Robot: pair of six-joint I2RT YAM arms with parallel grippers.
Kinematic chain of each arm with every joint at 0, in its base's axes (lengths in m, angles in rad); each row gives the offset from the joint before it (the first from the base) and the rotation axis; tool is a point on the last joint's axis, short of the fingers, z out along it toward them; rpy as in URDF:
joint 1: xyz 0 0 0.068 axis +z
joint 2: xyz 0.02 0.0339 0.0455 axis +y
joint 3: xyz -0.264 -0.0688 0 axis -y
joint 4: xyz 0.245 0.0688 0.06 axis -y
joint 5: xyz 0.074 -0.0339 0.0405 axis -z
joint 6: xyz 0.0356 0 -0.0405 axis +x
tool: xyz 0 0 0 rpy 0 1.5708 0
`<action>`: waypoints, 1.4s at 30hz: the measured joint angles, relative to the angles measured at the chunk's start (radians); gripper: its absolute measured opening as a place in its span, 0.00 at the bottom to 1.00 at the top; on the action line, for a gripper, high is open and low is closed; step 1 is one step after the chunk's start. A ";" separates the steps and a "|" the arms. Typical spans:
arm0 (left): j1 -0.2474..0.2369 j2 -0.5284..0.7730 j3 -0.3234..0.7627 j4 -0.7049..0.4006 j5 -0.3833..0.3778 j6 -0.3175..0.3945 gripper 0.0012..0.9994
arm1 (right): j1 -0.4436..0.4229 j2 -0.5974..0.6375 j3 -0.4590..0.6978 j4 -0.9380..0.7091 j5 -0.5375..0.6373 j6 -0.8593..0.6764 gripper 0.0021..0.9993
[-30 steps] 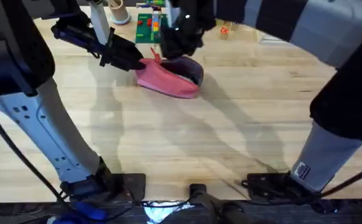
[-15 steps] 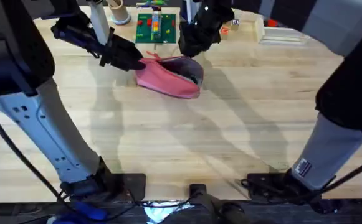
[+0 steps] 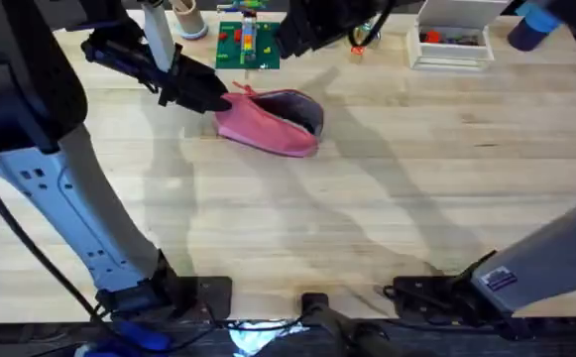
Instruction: Unzip the bag, pick up the pens from the table one at a time and place them inside, then zip the bag closed.
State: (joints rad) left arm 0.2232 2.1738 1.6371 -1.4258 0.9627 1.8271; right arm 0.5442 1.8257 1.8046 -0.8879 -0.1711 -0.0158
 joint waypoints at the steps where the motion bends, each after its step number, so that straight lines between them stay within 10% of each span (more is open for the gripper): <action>1: 0.000 0.000 0.000 0.000 0.000 0.000 0.04 | 0.000 -0.013 0.000 0.000 -0.017 -0.020 0.24; 3: 0.000 0.000 0.000 0.000 0.000 0.000 0.04 | 0.001 -0.029 0.000 -0.001 -0.040 -0.045 0.32; 9: 0.000 0.000 0.000 0.000 0.000 0.000 0.04 | 0.001 -0.036 0.000 -0.030 -0.068 -0.089 0.99; 25: 0.000 0.000 0.000 0.000 -0.003 0.000 0.04 | 0.011 -0.036 0.000 -0.048 -0.073 -0.540 1.00; 42: 0.000 0.000 0.000 0.000 -0.003 0.000 0.04 | 0.032 -0.036 0.000 0.021 -0.074 -0.613 1.00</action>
State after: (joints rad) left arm 0.2234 2.1738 1.6371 -1.4258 0.9600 1.8271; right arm 0.5762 1.7901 1.8046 -0.8669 -0.2447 -0.6292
